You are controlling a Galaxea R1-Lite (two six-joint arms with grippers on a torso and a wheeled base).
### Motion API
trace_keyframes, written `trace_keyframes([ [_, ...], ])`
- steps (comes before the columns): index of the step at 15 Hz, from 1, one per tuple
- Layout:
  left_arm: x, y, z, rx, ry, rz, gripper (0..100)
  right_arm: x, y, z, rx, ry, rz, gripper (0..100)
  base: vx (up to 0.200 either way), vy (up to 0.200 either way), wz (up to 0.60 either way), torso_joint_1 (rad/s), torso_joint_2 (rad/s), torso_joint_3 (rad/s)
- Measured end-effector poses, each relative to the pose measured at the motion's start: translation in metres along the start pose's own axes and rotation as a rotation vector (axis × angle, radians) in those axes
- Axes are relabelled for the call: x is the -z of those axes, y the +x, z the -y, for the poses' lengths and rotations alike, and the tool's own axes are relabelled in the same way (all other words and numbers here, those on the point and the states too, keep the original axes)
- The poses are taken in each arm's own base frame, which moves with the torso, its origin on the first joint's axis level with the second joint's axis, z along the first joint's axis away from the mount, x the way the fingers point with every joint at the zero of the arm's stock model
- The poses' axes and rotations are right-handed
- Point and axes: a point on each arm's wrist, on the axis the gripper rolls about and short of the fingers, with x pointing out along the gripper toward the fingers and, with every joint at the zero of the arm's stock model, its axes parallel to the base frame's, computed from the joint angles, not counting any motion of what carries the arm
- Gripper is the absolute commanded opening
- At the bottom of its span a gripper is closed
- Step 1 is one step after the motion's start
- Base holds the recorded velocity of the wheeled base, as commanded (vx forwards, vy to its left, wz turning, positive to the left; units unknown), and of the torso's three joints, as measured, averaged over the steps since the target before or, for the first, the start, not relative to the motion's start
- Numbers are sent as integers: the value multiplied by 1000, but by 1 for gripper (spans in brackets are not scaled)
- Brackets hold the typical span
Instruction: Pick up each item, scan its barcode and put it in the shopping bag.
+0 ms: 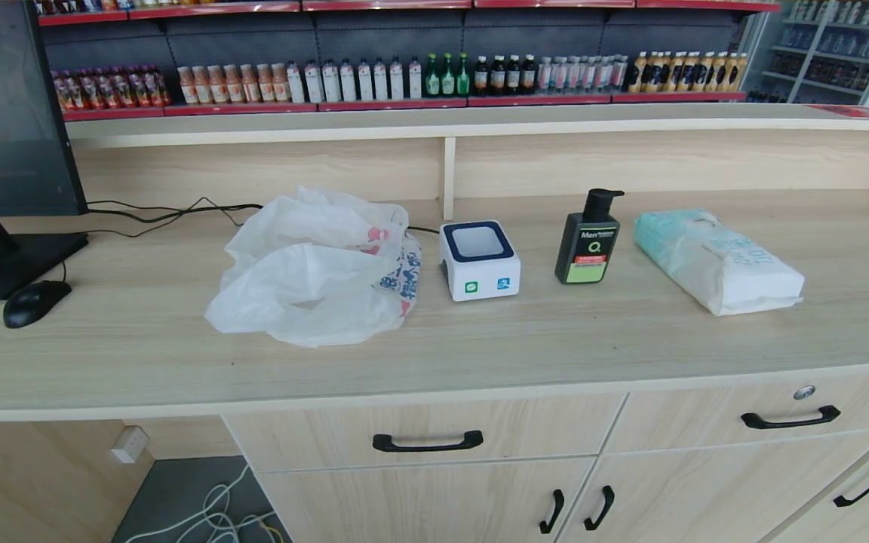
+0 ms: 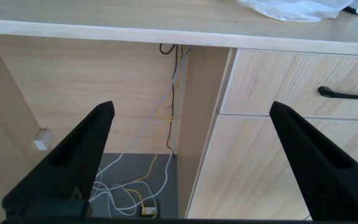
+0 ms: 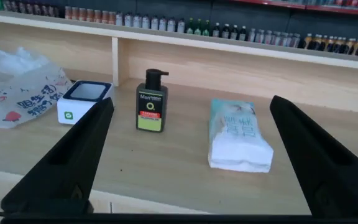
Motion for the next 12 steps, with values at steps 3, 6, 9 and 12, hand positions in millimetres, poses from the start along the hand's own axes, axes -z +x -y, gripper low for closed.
trace_keyframes([
  [3,0,0,0,0,-1,0,100,12,64,4,-175,-151,54,100,0,0,0,0,0,0],
  [6,0,0,0,0,0,1,100,31,125,10,-241,-212,59,100,0,0,0,0,0,0],
  [9,0,0,0,0,-1,1,100,54,181,15,-290,-245,72,100,0,0,0,0,0,0],
  [12,0,0,0,0,-2,1,100,75,208,17,-304,-249,56,100,0,0,0,0,0,0],
])
